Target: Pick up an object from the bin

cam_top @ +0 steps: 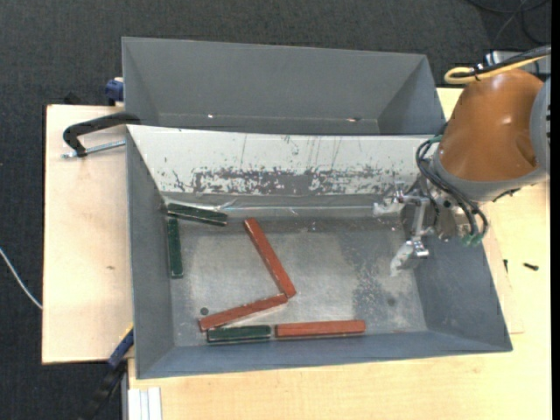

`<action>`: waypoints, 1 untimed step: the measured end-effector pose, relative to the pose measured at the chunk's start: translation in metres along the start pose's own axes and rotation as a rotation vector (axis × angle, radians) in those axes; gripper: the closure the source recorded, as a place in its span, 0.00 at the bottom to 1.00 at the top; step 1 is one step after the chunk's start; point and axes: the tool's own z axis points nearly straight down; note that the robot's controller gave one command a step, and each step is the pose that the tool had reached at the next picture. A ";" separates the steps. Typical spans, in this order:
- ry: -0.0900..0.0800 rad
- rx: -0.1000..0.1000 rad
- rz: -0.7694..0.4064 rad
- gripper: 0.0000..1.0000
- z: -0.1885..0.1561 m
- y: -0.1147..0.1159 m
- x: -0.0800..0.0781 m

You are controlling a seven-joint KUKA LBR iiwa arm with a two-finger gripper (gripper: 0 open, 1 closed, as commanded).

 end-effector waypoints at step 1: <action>0.001 0.000 0.045 0.00 0.020 0.042 0.003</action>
Offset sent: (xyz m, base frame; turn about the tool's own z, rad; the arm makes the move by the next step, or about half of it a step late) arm -0.0339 0.0863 -0.0294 0.0854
